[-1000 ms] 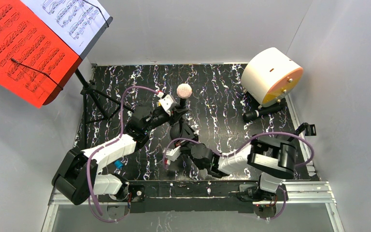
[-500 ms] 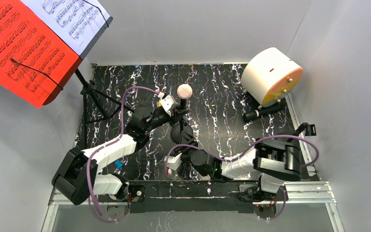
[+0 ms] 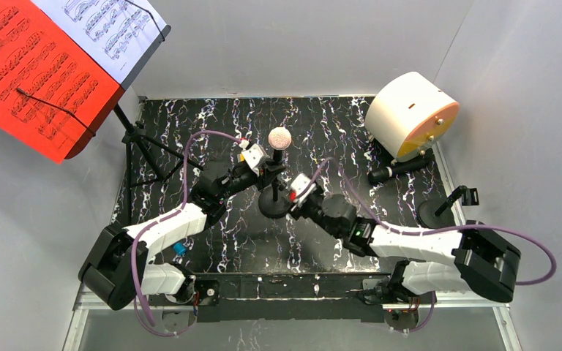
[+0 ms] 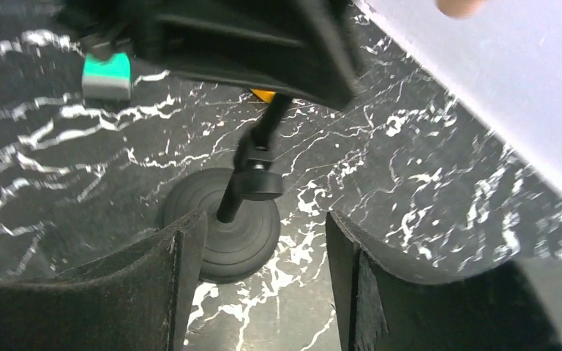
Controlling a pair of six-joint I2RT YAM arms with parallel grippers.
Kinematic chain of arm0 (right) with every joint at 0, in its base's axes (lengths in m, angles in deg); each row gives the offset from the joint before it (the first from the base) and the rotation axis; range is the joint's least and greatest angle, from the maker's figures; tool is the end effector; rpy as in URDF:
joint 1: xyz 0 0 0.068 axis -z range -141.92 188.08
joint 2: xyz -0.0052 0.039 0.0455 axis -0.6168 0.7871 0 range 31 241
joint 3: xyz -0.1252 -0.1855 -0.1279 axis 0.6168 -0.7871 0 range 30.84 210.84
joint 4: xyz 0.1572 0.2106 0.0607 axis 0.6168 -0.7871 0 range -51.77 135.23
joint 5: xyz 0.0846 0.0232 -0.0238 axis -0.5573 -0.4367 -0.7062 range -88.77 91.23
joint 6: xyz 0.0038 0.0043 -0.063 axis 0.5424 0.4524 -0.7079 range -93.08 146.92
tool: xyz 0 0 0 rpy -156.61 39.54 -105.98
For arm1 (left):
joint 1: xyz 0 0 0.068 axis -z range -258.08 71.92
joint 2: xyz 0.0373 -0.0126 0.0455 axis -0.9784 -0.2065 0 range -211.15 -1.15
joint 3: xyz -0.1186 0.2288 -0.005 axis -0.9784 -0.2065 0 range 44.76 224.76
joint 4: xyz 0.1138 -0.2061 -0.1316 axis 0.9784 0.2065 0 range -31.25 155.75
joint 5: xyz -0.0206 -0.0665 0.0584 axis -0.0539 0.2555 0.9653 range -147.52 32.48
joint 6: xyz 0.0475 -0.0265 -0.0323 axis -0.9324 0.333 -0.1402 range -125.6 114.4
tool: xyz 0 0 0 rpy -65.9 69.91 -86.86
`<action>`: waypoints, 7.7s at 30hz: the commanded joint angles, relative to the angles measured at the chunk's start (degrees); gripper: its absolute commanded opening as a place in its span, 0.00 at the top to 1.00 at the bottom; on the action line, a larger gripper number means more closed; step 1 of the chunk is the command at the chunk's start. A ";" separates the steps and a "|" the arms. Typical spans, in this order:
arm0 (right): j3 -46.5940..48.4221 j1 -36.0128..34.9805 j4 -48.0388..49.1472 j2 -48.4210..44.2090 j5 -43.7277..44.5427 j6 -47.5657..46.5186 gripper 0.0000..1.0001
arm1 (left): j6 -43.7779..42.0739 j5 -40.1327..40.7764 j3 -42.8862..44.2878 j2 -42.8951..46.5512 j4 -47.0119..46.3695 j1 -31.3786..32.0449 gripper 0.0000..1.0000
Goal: Pack up the instrument practice props
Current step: Unscrew the knob on the microphone stand.
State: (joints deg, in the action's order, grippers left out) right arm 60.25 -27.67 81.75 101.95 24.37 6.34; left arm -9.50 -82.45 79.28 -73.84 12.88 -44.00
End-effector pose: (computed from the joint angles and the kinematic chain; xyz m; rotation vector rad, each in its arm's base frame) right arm 0.1352 0.2537 0.2145 -0.8920 1.3977 0.2653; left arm 0.2368 -0.1849 0.2568 0.8165 1.2487 -0.7398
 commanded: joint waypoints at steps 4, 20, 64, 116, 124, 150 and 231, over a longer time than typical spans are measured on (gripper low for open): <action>-2.39 11.15 6.81 -3.54 -19.04 36.84 0.30 | -1.24 -0.45 0.15 0.44 -2.64 0.13 1.00; 0.39 24.39 15.95 8.08 -40.63 58.67 0.44 | -1.11 -0.47 0.17 0.53 -2.65 0.10 1.00; 8.28 10.57 -14.96 4.34 -25.60 -22.80 0.99 | -0.89 -0.52 0.36 0.20 -2.65 0.10 1.00; 0.87 19.63 5.56 -0.06 -35.39 38.74 0.26 | -0.84 -0.47 0.17 0.70 -2.65 0.10 1.00; 2.25 26.95 14.44 8.81 -43.92 55.76 0.31 | -0.76 -0.63 0.23 0.66 -2.65 0.10 1.00; 8.47 27.73 3.65 13.80 -55.18 34.38 0.91 | -0.58 -0.56 0.41 0.48 -2.65 0.10 1.00; 7.97 25.80 3.54 7.92 -43.24 50.01 0.35 | -0.16 -0.91 0.54 0.79 -2.64 0.10 1.00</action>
State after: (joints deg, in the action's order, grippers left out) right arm 65.86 -2.76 78.55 108.82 -12.66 51.63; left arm -9.20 -82.45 79.24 -73.88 12.73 -44.21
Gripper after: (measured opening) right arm 0.652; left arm 0.142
